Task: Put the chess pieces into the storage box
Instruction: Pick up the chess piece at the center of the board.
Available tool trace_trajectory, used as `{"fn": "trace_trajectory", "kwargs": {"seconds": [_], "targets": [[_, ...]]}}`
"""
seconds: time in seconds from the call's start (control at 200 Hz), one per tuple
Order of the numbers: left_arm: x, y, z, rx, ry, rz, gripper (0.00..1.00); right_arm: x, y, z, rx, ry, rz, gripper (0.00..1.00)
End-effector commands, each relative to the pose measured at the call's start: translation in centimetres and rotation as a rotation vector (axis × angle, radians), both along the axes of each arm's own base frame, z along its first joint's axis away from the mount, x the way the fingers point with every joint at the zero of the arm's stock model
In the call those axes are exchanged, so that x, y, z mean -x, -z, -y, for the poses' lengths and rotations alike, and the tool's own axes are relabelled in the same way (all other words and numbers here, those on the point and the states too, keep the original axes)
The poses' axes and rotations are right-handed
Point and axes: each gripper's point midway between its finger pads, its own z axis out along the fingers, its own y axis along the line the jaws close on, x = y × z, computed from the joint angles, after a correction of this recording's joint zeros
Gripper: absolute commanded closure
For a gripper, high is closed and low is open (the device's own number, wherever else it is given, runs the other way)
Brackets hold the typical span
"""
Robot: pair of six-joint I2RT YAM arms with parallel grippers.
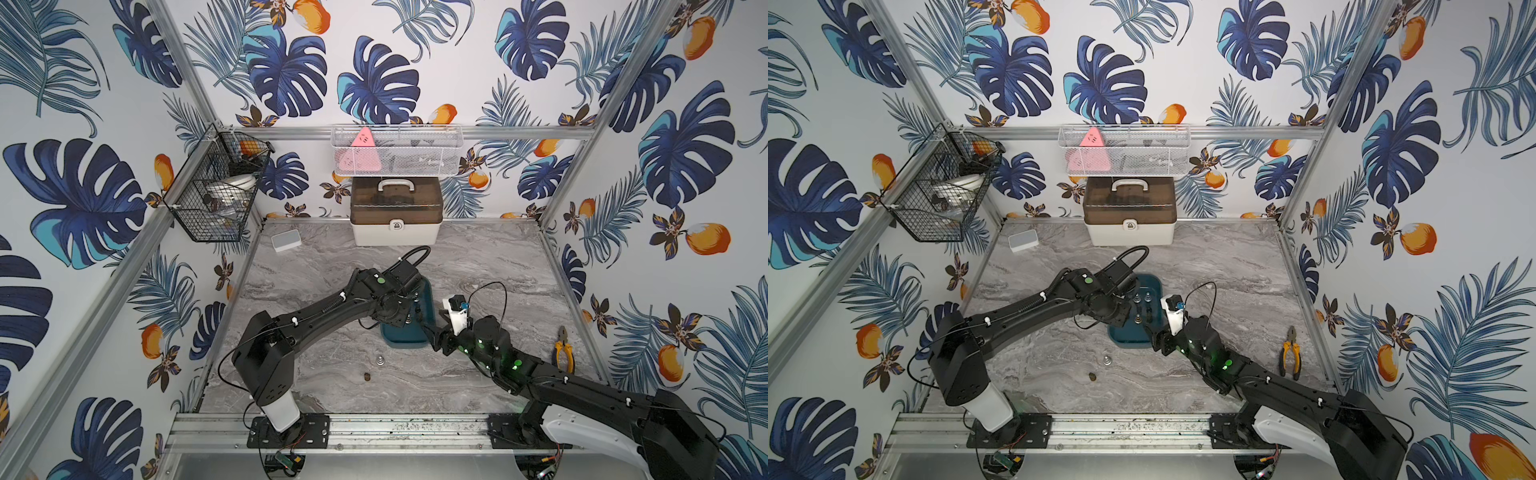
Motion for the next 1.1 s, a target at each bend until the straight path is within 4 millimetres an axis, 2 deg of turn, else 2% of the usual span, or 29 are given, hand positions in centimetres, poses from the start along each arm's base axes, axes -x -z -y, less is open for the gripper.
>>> {"fn": "trace_trajectory", "kwargs": {"seconds": [0.0, 0.2, 0.445, 0.54, 0.655, 0.876, 1.001, 1.096], "targets": [[0.4, 0.7, 0.3, 0.01, 0.038, -0.018, 0.66, -0.4, -0.1, -0.7, 0.002, -0.01, 0.008, 0.24], [0.2, 2.1, 1.6, 0.039, 0.069, -0.044, 0.67, -0.4, 0.5, -1.0, 0.01, -0.027, 0.0, 0.24], [0.3, 5.0, 2.5, 0.037, 0.076, -0.098, 0.69, -0.3, 0.0, -0.6, 0.002, -0.019, 0.022, 0.24], [0.0, 5.0, 2.5, 0.034, 0.068, -0.095, 0.69, -0.2, -0.1, -0.6, 0.0, -0.02, 0.026, 0.24], [-0.4, 3.3, 1.9, 0.018, 0.049, -0.058, 0.69, -0.2, 0.0, -0.5, 0.005, -0.018, 0.026, 0.24], [-2.0, -2.7, 1.4, 0.053, 0.029, 0.052, 0.64, -0.7, -0.2, -0.6, 0.0, -0.007, 0.008, 0.24], [-2.9, -5.2, -0.5, 0.125, -0.026, 0.043, 0.61, -2.1, -2.2, 0.0, 0.031, 0.064, -0.135, 0.23], [-3.3, -5.4, -2.6, 0.173, -0.062, 0.034, 0.6, -2.2, -3.0, -0.8, 0.039, 0.032, -0.239, 0.24]]}}
